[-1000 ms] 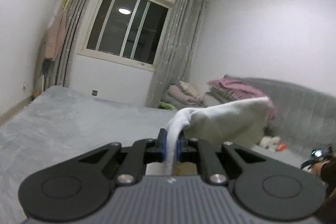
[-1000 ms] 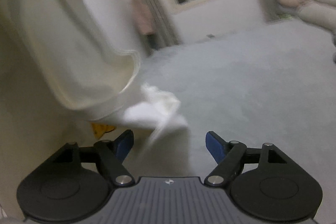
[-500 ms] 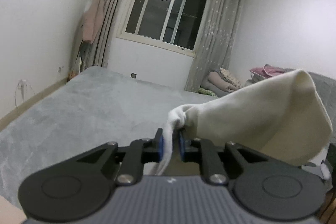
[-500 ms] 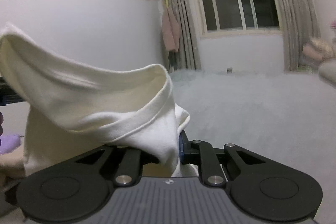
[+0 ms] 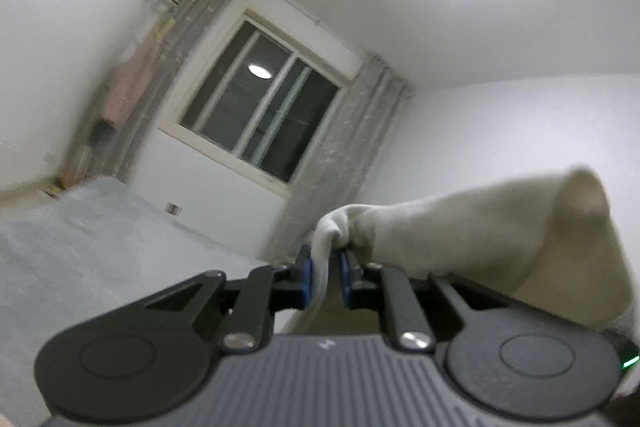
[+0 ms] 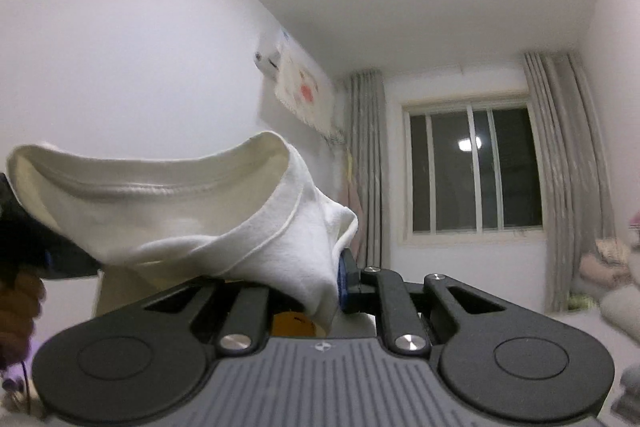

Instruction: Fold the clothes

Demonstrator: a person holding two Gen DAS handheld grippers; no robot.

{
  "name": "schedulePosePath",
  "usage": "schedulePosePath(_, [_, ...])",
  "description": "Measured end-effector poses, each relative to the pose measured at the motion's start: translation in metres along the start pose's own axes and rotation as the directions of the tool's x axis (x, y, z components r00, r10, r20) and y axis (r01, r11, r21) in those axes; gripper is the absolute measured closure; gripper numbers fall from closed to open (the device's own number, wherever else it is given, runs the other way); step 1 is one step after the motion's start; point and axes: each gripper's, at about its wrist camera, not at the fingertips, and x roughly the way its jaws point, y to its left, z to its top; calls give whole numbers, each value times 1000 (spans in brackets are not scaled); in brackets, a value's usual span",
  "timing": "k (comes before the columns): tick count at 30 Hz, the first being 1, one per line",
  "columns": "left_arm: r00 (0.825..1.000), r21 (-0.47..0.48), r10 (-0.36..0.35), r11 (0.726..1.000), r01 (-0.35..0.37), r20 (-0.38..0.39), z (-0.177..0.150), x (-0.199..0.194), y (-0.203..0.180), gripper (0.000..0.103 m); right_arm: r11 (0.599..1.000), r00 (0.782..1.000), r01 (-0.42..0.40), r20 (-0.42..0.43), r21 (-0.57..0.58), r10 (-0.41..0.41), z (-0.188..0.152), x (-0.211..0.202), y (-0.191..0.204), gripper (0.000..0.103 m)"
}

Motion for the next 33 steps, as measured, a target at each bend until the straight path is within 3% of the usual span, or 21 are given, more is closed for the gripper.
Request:
schedulePosePath(2, [987,72,141,988,-136,-71,-12,17,-2,82,1000,997,26,-74,0,-26,-1,11,6,90])
schedulePosePath(4, [955,127,261,961,-244,-138,-30,38,6,77,997,976,82,-202,-10,-82,-21,33,5,90])
schedulePosePath(5, [938,127,294,953,-274,-185,-42,50,18,77,993,954,114,-277,-13,-114,-37,46,2,90])
schedulePosePath(7, [896,122,346,938,-325,-277,-67,74,43,77,983,886,182,-433,-4,-165,-75,70,-9,90])
schedulePosePath(9, [871,70,329,943,-326,-366,-86,88,69,77,969,796,246,-571,2,-200,-115,90,-24,90])
schedulePosePath(10, [865,53,302,950,-307,-401,-92,93,78,72,965,759,263,-617,-4,-209,-132,96,-28,90])
schedulePosePath(11, [864,45,271,959,-278,-425,-96,96,80,67,963,737,271,-643,-1,-208,-142,101,-30,90])
schedulePosePath(13, [865,64,215,976,-209,-453,-102,103,80,44,959,711,283,-676,22,-194,-153,109,-32,90])
schedulePosePath(15, [864,134,209,977,-165,-459,-108,110,72,38,955,719,292,-669,43,-189,-151,113,-34,90])
schedulePosePath(19, [834,254,162,967,-27,-527,-135,108,51,32,940,726,329,-661,92,-189,-157,127,-58,90])
schedulePosePath(21, [822,322,147,946,47,-550,-152,107,34,31,924,724,362,-662,127,-193,-159,126,-71,90])
schedulePosePath(24, [808,437,137,885,161,-573,-174,101,7,17,896,720,401,-670,189,-180,-163,118,-91,90])
schedulePosePath(26, [796,504,107,821,267,-596,-190,86,-11,16,883,715,417,-678,214,-174,-165,114,-100,89])
schedulePosePath(28, [794,576,127,757,310,-595,-205,83,-26,12,880,710,421,-684,222,-167,-161,102,-106,89])
schedulePosePath(30, [791,630,168,708,318,-588,-220,92,-36,12,887,709,408,-687,216,-159,-159,100,-108,88])
schedulePosePath(32, [789,660,191,677,325,-584,-232,100,-42,15,896,708,395,-688,203,-156,-160,97,-107,85])
schedulePosePath(33, [785,661,190,672,334,-590,-237,103,-43,27,902,708,384,-690,195,-152,-160,95,-106,85])
